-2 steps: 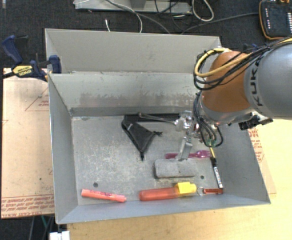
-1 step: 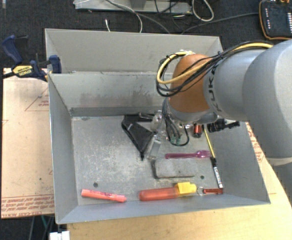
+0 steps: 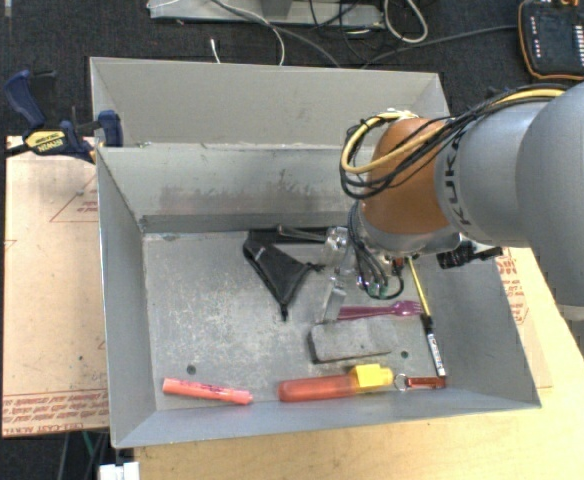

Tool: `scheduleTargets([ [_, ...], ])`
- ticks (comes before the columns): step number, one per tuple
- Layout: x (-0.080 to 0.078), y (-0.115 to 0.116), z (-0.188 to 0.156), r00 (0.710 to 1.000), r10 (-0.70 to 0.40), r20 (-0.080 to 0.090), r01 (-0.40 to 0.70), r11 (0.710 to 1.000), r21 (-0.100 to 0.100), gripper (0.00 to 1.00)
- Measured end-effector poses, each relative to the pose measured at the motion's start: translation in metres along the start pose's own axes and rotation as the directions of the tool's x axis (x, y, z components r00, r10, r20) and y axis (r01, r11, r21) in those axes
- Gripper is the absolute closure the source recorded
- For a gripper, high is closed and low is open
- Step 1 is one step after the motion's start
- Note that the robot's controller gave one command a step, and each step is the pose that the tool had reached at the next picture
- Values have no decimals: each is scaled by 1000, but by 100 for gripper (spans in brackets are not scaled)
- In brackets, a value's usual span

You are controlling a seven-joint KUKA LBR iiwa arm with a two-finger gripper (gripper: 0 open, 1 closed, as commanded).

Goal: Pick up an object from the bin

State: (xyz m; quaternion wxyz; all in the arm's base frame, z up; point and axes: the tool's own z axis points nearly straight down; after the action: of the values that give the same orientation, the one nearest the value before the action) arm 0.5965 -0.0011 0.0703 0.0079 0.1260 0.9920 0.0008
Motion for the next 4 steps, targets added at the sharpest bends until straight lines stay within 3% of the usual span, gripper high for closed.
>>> scheduleTargets([
  [2, -2, 10, 0, 998, 60, 1, -60, 998, -4, 0],
  [3, 3, 8, 0, 1000, -18, 2, 18, 1000, -1, 0],
  [4, -13, 35, -12, 971, -238, 5, 238, 971, -3, 100],
])
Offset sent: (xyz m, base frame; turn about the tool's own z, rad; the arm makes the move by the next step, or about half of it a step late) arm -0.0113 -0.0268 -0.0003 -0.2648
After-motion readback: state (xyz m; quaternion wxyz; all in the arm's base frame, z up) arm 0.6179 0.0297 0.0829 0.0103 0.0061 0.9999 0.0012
